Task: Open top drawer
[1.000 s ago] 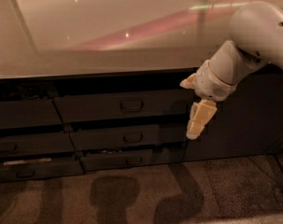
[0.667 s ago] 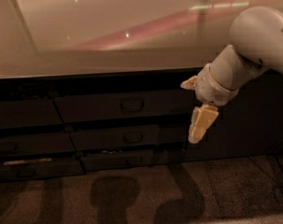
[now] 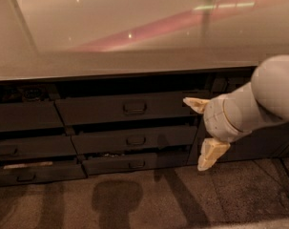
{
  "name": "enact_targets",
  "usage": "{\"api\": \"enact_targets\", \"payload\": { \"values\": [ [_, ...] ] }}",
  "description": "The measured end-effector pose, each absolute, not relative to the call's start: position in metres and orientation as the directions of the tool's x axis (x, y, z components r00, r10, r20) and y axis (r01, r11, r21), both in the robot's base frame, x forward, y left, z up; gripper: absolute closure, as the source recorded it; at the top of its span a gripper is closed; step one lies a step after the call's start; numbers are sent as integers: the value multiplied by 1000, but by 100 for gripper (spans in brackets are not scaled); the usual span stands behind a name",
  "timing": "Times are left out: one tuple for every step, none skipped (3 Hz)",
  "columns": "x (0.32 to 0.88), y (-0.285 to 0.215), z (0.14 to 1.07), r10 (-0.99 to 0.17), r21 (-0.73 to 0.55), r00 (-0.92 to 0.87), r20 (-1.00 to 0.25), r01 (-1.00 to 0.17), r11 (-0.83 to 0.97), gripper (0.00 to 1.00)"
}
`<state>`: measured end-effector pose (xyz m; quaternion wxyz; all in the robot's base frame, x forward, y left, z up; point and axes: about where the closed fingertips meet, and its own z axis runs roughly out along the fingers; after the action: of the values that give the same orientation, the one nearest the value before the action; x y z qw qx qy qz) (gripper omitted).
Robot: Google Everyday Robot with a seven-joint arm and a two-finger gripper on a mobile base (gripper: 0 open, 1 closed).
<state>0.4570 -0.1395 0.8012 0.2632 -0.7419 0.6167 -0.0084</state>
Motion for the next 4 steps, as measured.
{"api": "enact_targets", "payload": {
  "values": [
    [461,-148,802,-921,-443,258,-292,-890,-109,0],
    [461,-148,802,-921,-443,257,-292,-890,-108,0],
    [491,-168,781,-937,-389,184,-297,-919,-57,0],
    [536,-192,757,-949,-325,94,-302,-946,9,0]
  ]
}}
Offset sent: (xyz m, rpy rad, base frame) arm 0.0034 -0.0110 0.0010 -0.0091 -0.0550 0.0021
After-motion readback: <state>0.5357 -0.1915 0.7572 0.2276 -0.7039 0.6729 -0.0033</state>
